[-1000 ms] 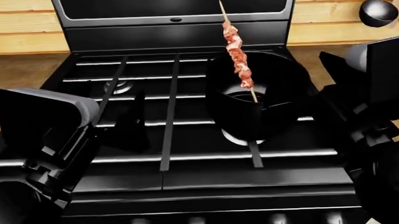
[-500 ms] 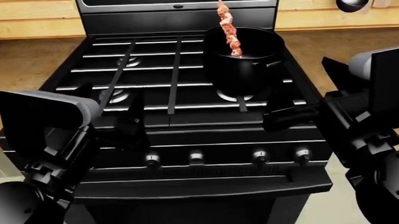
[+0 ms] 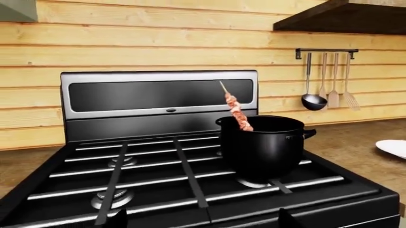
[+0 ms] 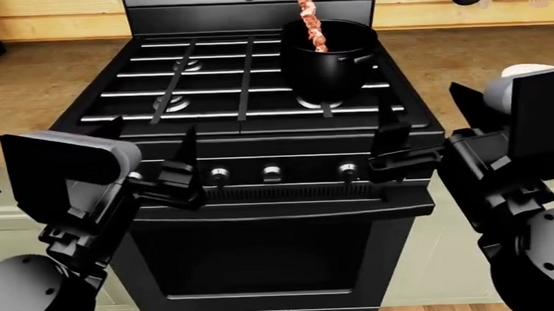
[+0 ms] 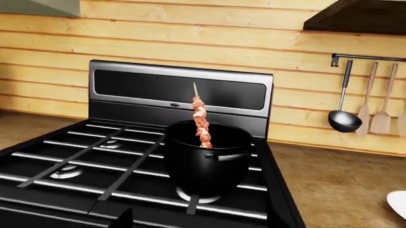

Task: Frozen meat rests on a plate on the counter. Retrieve the meat and place it in a pot on a burner. Then turn the burner on.

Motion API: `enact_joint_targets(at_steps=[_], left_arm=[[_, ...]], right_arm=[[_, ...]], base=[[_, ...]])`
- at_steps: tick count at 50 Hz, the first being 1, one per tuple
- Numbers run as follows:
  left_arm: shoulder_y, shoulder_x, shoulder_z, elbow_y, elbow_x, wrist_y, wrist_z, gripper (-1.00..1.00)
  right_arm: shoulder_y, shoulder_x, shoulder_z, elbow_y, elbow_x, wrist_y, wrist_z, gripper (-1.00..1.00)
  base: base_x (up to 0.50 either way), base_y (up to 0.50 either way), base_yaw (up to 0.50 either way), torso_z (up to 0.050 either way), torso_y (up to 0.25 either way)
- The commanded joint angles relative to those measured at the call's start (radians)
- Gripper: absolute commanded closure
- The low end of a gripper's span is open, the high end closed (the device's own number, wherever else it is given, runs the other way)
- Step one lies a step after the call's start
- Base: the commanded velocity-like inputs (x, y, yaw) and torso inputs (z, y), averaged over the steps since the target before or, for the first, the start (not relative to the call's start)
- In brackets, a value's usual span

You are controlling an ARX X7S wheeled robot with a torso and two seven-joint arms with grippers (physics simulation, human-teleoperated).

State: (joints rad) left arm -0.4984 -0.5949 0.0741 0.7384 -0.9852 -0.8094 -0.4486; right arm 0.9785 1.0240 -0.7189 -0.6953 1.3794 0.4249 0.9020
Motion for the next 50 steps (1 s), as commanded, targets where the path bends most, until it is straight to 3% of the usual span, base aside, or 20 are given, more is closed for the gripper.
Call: enact_joint_targets(at_steps=[1, 9, 22, 50], left_arm=[[0.06, 0.02, 0.0, -0.014, 0.076, 0.087, 0.033, -1.0], [0.096, 0.036, 0.046, -0.041, 0.189, 0.154, 0.063, -1.0], [0.135, 0.036, 0.116, -0.07, 0.36, 0.264, 0.098, -1.0], [0.182, 0.021, 0.107, -0.092, 0.436, 0.339, 0.088, -1.0]], right_arm=[[-0.016, 0.0, -0.012, 0.012, -0.044, 0.005, 0.009, -1.0], [-0.069, 0.004, -0.02, 0.024, -0.105, -0.032, -0.007, -1.0], [-0.145, 0.009, -0.021, 0.055, -0.187, -0.102, -0.013, -1.0], [-0.228, 0.001, -0.047, 0.115, -0.301, -0.164, -0.059, -1.0]], base=[[0.0, 0.0, 0.0, 0.0, 0.0], [0.0, 0.0, 0.0, -0.003, 0.0], [0.0, 0.0, 0.0, -0.049, 0.0], [0.0, 0.0, 0.0, -0.05, 0.0]])
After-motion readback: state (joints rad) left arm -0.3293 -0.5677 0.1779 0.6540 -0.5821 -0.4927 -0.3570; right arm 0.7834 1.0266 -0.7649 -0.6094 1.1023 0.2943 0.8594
